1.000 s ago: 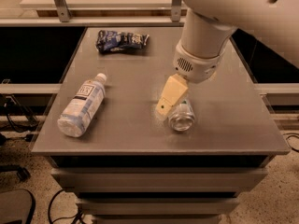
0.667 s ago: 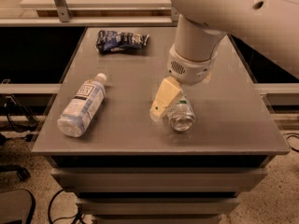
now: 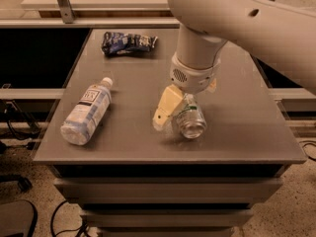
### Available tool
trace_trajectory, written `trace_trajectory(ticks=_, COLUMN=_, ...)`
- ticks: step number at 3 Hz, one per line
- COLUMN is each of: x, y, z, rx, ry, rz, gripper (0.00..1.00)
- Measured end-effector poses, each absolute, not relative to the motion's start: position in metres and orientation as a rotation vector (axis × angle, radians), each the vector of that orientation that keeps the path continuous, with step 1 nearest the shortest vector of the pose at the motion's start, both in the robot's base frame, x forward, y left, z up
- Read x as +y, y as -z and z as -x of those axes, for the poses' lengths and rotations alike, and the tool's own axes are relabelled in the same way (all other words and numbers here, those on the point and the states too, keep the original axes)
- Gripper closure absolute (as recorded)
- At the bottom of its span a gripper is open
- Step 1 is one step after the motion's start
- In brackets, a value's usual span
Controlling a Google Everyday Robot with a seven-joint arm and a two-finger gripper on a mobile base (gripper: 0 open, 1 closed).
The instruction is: Move 7up can near blue chip bag
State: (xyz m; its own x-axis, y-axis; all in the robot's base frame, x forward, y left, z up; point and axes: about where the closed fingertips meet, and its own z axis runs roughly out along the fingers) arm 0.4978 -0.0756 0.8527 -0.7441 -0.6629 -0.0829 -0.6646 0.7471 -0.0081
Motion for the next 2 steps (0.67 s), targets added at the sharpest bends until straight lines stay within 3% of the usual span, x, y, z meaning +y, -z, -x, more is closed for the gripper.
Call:
trace_trajectory(ticks=1, x=-0.0747, y=-0.8476, z=-0.4988, rx=2.869, ry=-0.031, rz=1.093, gripper=0.16)
trace_trajectory(ticks=2, x=-0.0757, y=-0.8445, z=-0.4987, rx=2.873, ry=-0.027, rz=1.096, gripper=0.4)
